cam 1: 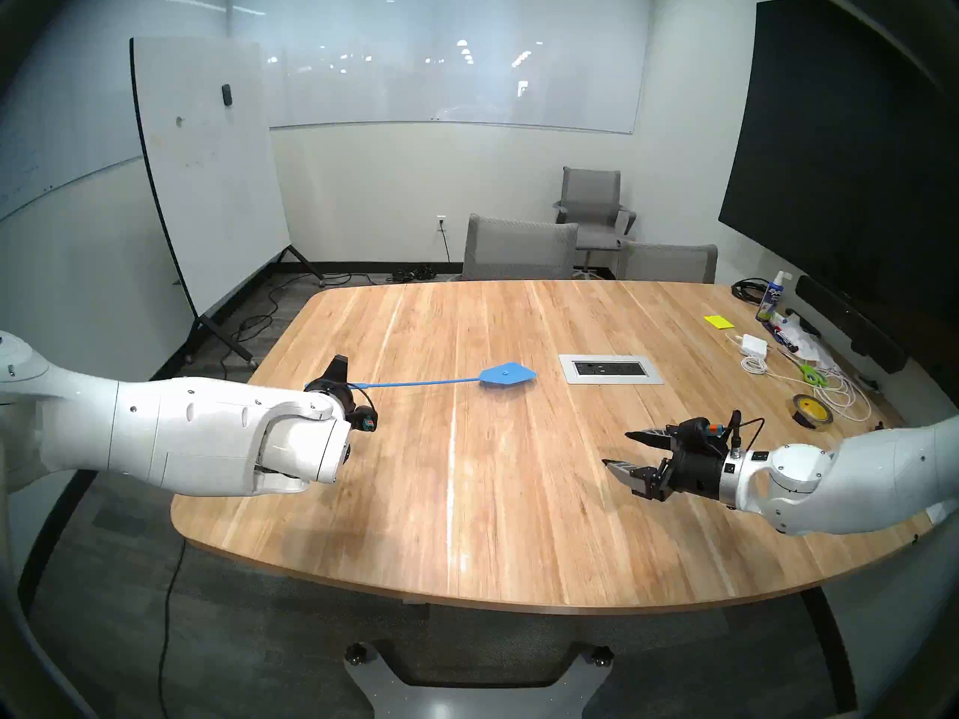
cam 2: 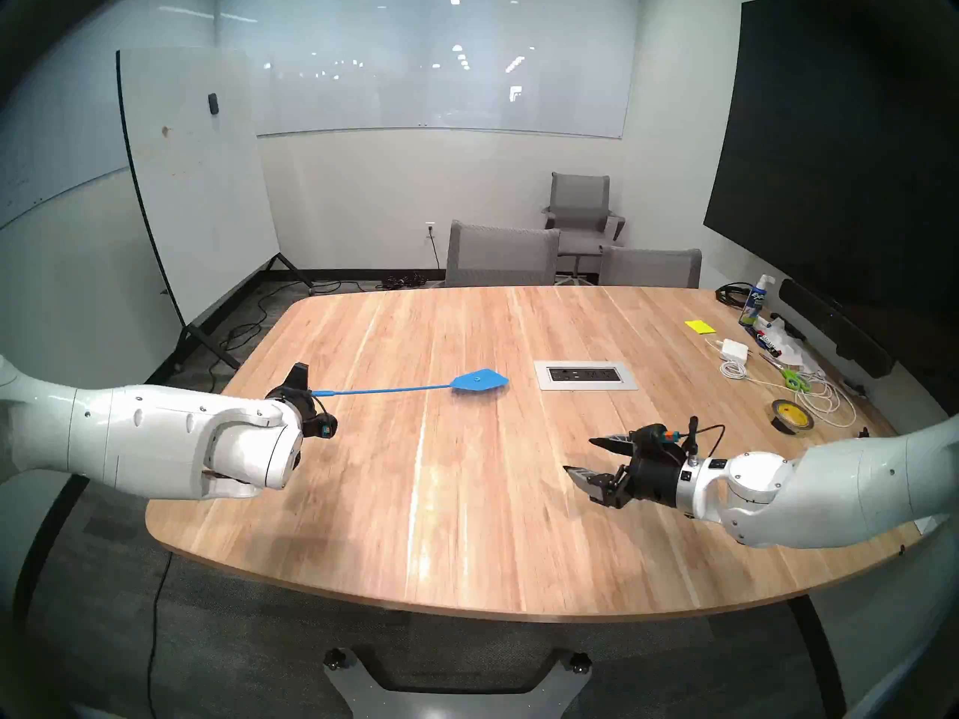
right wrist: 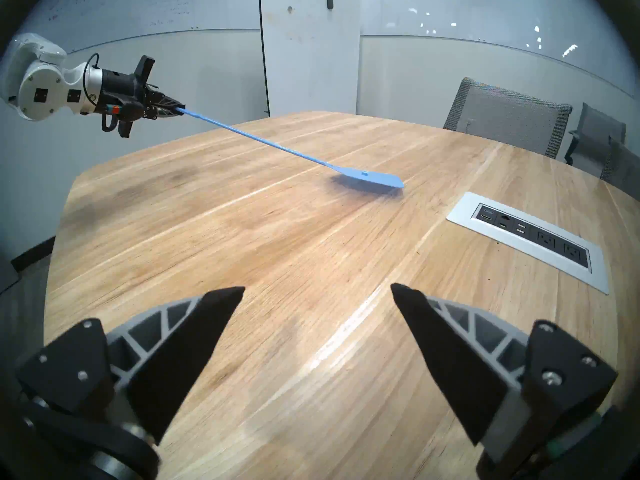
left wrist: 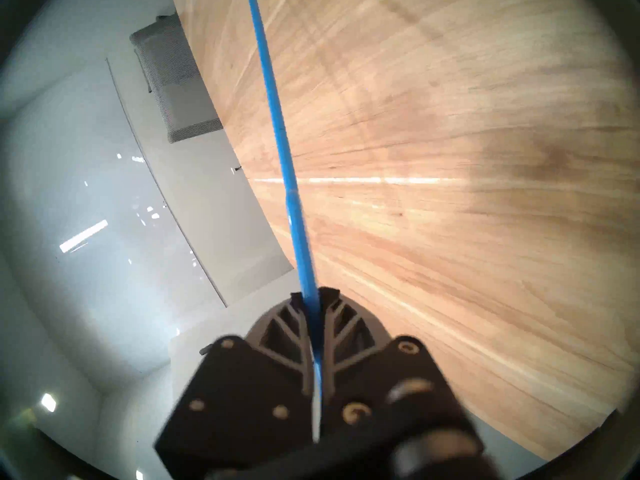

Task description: Swat a bug on table

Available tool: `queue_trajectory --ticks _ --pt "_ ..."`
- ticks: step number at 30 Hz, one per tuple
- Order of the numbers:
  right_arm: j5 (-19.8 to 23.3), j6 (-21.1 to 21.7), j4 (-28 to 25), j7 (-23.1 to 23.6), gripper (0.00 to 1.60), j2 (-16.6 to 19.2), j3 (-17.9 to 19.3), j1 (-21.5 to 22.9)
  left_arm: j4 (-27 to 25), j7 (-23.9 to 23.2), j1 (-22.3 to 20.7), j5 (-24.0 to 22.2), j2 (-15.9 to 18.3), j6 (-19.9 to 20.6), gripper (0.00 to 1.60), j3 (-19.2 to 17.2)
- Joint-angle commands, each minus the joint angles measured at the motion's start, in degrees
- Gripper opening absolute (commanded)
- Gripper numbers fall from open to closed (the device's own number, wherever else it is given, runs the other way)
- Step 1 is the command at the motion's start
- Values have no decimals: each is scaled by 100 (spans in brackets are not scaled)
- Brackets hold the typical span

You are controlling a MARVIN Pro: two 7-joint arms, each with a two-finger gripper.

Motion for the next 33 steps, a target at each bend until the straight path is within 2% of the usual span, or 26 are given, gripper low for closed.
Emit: queue_trajectory --ticks 1,9,14,21,33 --pt "8 -19 5 0 160 -2 52 62 25 -336 -547 248 -77 -4 0 188" --pt "8 -19 5 1 160 -1 54 62 82 -955 -861 518 -199 -4 0 662" --pt "8 -19 5 1 160 -1 54 62 204 -1076 -862 510 -306 -4 0 634" --pt "6 -18 5 0 160 -2 54 58 461 -1075 -675 151 -378 -4 0 77" --pt "6 -18 6 0 160 -2 55 58 369 -1183 -781 -730 -197 -4 0 -747"
